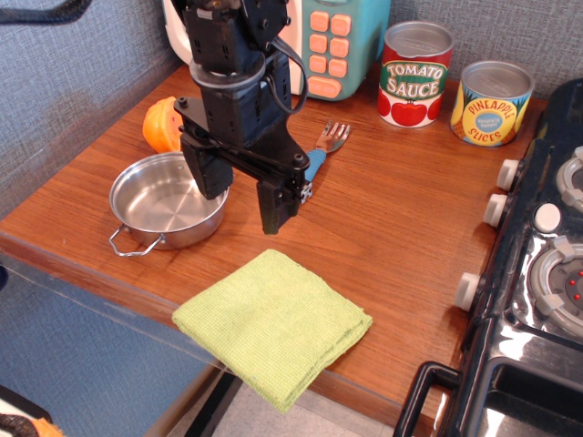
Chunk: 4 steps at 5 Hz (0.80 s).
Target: Move towel to just below canned goods
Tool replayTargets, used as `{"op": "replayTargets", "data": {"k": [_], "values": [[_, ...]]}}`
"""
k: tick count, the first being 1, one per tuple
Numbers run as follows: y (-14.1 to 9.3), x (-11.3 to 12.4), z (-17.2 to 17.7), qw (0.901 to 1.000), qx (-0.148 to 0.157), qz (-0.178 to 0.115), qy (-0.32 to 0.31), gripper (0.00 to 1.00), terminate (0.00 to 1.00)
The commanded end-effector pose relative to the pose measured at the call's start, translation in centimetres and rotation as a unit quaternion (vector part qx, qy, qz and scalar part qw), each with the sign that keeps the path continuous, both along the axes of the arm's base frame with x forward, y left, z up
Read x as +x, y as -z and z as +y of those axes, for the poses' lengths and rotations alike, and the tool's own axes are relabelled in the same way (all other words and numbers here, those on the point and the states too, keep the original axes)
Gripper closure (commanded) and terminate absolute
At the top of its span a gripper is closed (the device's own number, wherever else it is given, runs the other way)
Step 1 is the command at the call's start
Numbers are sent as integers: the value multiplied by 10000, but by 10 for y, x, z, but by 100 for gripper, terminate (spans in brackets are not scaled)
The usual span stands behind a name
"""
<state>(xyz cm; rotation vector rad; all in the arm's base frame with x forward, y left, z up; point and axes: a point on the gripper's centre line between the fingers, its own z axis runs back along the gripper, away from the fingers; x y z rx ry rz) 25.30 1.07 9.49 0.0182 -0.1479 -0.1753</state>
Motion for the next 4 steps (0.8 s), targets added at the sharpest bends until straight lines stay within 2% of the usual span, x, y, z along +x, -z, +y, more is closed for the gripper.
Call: {"op": "replayTargets", "data": {"k": [1,2,3,4], "values": [[0,0,0,10000,0,0,0,0,0],[0,-2,-6,10000,-71,27,14,0,0],[1,-16,-16,9998,-208,47,-14,0,0],[26,-35,-26,9994,-151,313,26,0,0]]}}
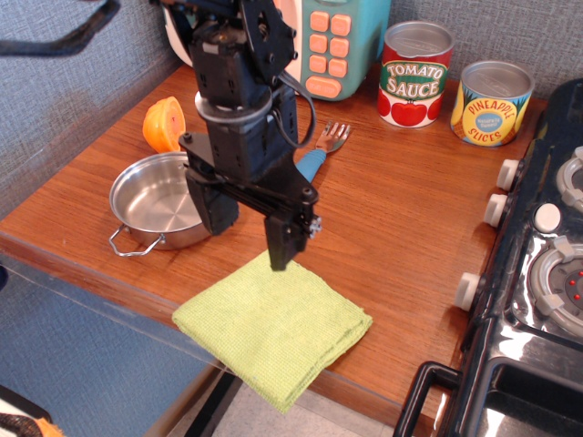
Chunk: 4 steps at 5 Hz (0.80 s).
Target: Move towel to just below canned goods
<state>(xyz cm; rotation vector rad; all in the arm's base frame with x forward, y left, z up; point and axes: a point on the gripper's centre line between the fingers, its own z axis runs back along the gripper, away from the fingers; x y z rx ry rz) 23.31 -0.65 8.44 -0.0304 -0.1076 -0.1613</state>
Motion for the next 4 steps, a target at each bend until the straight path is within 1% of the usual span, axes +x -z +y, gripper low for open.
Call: {"op": "replayTargets", "data": {"k": [1,2,3,4], "values": [[43,-25,-10,9990,312,318,74,0,0],[60,-21,-12,9973,692,206,-131,0,0],[61,-4,-15,9958,867,9,-311,0,0],[47,9,-18,9963,749,-224,-358,0,0]]}}
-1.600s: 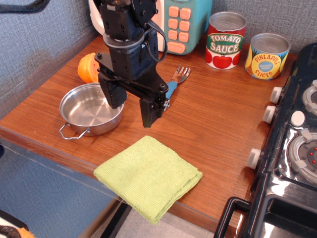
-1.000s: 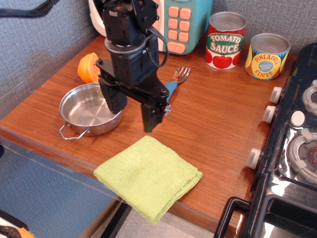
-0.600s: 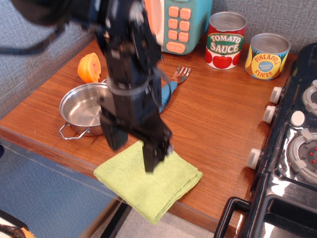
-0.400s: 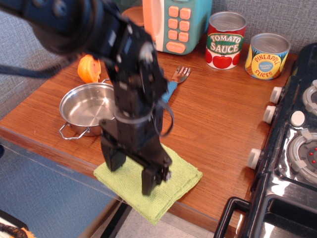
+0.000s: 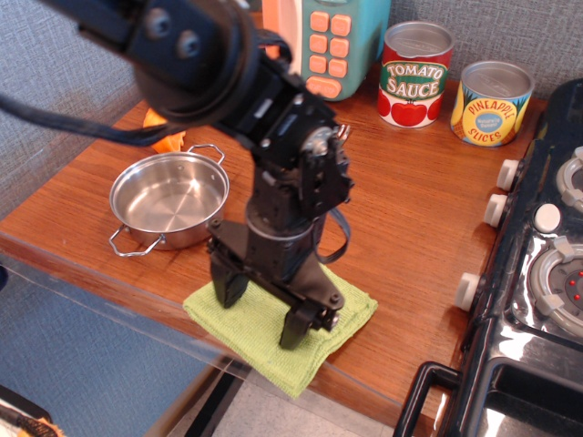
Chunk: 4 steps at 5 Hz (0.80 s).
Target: Move towel to just below canned goods
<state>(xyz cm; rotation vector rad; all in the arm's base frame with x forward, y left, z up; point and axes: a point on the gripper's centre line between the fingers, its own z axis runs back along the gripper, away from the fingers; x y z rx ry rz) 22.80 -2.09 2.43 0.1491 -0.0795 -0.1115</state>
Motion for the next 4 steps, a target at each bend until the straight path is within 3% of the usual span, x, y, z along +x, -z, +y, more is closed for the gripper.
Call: {"op": "replayTargets", "data": {"k": [1,2,4], "values": [[-9,27,-5,9991,-321,-209,-192,0,0],[0,29,-5,9986,-441,-50,-296,0,0],[26,14,-2,9993,-316,174,-122,0,0]]}}
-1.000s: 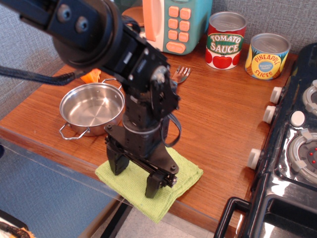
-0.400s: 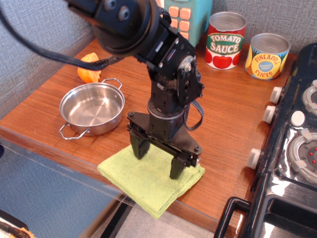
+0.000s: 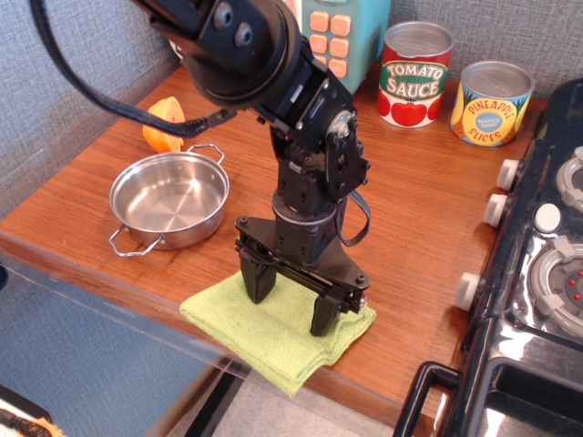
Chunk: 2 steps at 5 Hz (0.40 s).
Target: Move towel to just below canned goods
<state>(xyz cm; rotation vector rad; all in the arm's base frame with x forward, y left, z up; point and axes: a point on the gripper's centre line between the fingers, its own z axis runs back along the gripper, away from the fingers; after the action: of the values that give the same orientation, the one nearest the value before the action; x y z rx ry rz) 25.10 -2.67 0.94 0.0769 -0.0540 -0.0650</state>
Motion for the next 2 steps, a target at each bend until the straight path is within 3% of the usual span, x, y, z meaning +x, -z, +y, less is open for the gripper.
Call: {"op": "replayTargets", "data": {"k": [1,2], "values": [[23,-12,2,9996,22,42,269,0,0],[20,10,-2,9996,-167,-135,156,0,0]]}}
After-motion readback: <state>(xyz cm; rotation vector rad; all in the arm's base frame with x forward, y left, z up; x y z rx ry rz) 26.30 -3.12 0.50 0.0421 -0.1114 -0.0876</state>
